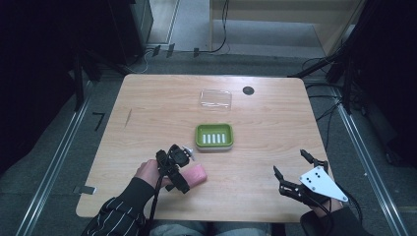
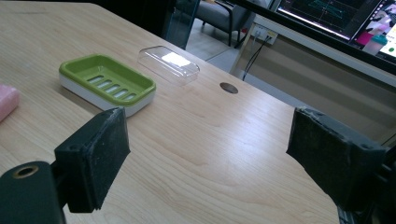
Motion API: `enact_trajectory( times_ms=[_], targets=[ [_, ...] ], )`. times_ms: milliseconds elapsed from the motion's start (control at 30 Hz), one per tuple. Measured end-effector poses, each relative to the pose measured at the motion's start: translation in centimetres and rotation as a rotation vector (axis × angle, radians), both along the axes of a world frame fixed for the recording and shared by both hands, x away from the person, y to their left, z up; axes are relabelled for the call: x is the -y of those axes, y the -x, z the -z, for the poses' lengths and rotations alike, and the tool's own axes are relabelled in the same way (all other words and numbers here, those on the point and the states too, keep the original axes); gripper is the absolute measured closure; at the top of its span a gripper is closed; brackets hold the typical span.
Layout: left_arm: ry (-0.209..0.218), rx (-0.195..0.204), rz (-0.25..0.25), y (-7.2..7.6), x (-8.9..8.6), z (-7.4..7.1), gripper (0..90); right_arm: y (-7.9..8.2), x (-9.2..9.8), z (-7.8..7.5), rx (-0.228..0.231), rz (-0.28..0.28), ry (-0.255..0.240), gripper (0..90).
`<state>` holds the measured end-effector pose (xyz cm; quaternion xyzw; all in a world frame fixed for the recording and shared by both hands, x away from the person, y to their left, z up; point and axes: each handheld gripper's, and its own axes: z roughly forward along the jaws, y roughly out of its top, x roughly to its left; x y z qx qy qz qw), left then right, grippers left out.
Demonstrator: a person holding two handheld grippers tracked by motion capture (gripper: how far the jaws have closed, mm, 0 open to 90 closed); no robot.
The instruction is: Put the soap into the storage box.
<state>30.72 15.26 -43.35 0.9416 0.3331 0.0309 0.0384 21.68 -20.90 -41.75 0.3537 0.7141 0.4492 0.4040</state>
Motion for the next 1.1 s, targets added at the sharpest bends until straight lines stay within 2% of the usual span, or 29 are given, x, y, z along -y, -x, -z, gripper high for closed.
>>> enact_trajectory(
  times_ms=[300, 733, 933, 1100],
  targets=[
    [0.0, -0.002, 0.029, -0.4, 1.5, 0.4, 0.0, 0.0, 0.0, 0.0, 0.002, 0.003, -0.003, 13.0],
    [-0.046, -0.017, 0.062, -0.7, 3.4, 1.9, 0.7, 0.1, 0.1, 0.0, 0.002, 0.003, -0.005, 13.0],
    [-0.066, -0.013, 0.065, -0.6, 3.6, 2.2, 14.0, 0.1, 0.1, 0.0, 0.002, 0.002, -0.005, 12.9],
    [-0.084, -0.007, 0.065, -0.6, 3.6, 2.5, 17.5, 0.1, 0.1, 0.0, 0.001, 0.001, -0.004, 13.0]
  ],
)
